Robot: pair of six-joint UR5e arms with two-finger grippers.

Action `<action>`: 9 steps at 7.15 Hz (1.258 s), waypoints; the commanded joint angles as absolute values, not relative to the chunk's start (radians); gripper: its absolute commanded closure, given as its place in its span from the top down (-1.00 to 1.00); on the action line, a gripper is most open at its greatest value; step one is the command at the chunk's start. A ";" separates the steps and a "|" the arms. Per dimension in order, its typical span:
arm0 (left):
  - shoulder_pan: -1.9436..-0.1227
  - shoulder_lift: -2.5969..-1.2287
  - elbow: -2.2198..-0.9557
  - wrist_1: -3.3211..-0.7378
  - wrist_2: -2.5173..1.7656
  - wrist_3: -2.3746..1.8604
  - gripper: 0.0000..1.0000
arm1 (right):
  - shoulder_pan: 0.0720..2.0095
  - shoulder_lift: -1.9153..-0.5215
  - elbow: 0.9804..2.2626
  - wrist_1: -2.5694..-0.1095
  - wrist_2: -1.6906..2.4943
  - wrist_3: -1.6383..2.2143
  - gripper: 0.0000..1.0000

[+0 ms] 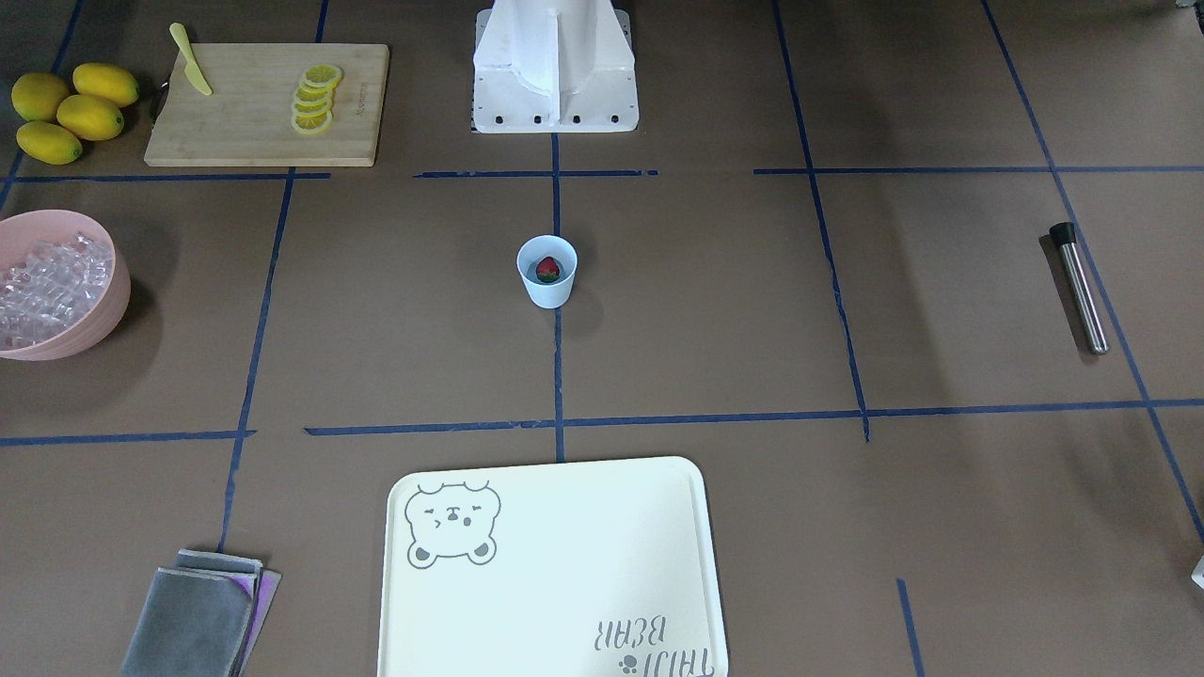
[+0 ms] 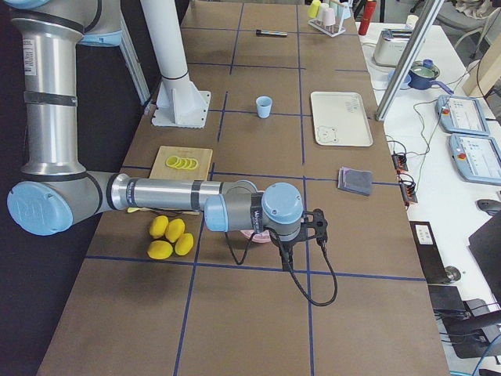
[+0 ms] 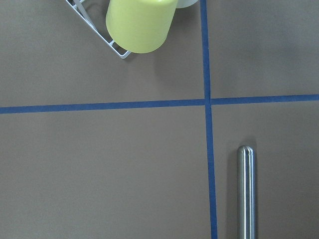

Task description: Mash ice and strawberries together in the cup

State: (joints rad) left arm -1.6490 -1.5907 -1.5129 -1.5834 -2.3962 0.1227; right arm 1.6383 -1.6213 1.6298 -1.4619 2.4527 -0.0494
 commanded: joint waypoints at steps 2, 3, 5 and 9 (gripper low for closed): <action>-1.649 -1.591 -1.513 -1.585 -2.395 0.123 1.00 | 1.638 -1.621 1.621 -1.459 2.448 -0.052 0.99; -1.648 -1.591 -1.513 -1.586 -2.395 0.123 1.00 | 1.638 -1.621 1.621 -1.457 2.450 -0.051 0.99; -1.649 -1.589 -1.513 -1.588 -2.378 0.124 1.00 | 1.638 -1.621 1.617 -1.457 2.450 -0.051 0.99; -1.649 -1.589 -1.511 -1.588 -2.376 0.124 1.00 | 1.638 -1.620 1.617 -1.456 2.450 -0.051 0.99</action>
